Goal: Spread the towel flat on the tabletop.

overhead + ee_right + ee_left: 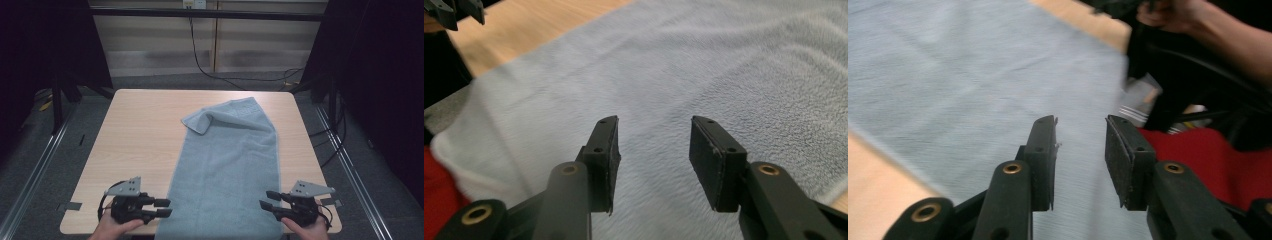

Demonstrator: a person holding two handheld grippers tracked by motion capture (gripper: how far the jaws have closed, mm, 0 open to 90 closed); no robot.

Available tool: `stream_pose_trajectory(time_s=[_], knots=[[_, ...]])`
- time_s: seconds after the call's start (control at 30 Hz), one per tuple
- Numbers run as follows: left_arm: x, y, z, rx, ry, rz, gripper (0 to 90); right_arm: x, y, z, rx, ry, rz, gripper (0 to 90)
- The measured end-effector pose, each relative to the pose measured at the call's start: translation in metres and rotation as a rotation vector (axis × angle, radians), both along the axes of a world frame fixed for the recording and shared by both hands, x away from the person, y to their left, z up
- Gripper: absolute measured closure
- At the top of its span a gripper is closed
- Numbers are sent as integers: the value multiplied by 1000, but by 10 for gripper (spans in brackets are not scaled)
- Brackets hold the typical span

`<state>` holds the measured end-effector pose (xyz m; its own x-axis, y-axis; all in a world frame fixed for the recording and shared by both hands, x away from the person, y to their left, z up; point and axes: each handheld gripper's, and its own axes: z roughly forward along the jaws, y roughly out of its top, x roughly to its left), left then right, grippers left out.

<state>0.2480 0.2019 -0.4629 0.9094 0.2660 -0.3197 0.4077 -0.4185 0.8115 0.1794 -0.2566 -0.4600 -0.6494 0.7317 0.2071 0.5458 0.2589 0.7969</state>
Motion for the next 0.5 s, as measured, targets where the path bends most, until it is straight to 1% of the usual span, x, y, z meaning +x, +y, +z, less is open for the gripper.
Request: stream_pose_trajectory(time_s=[0.03, 0.07, 0.1, 0.13, 0.17, 0.2, 0.23, 0.27, 0.3, 0.33, 0.37, 0.4, 0.43, 0.5], knots=[[11, -5, -2, 31, 0, 14, 618, 7, 1, -3, -13, 9, 6, 555], [22, -10, -5, 49, 5, 32, 600, 15, 3, -4, -31, 14, 13, 552], [36, -16, -8, 56, 2, 61, 594, 23, 4, -5, -42, 17, 10, 540], [47, -21, -10, 71, 10, 63, 596, 34, 5, -5, -45, 20, 8, 537], [56, -27, -12, 82, 6, 75, 595, 42, 6, -6, -44, 17, 8, 531], [64, -34, -13, 96, -8, 93, 592, 51, 7, -6, -45, 17, 5, 522], [72, -40, -14, 99, 1, 99, 583, 60, 8, -7, -57, 17, -3, 508], [78, -44, -15, 108, 8, 95, 576, 68, 9, -9, -61, 21, -16, 505], [84, -51, -17, 109, 1, 106, 566, 74, 10, -10, -57, 25, -16, 498], [88, -55, -18, 136, -18, 107, 569, 84, 11, -13, -60, 32, -22, 479], [92, -61, -21, 149, -31, 125, 565, 89, 12, -15, -70, 38, -34, 472], [97, -65, -26, 159, -14, 128, 560, 96, 14, -17, -89, 40, -37, 465], [99, -69, -30, 189, -33, 134, 557, 102, 15, -20, -106, 42, -42, 461], [99, -75, -38, 232, -46, 133, 548, 111, 18, -25, -126, 57, -52, 450]])
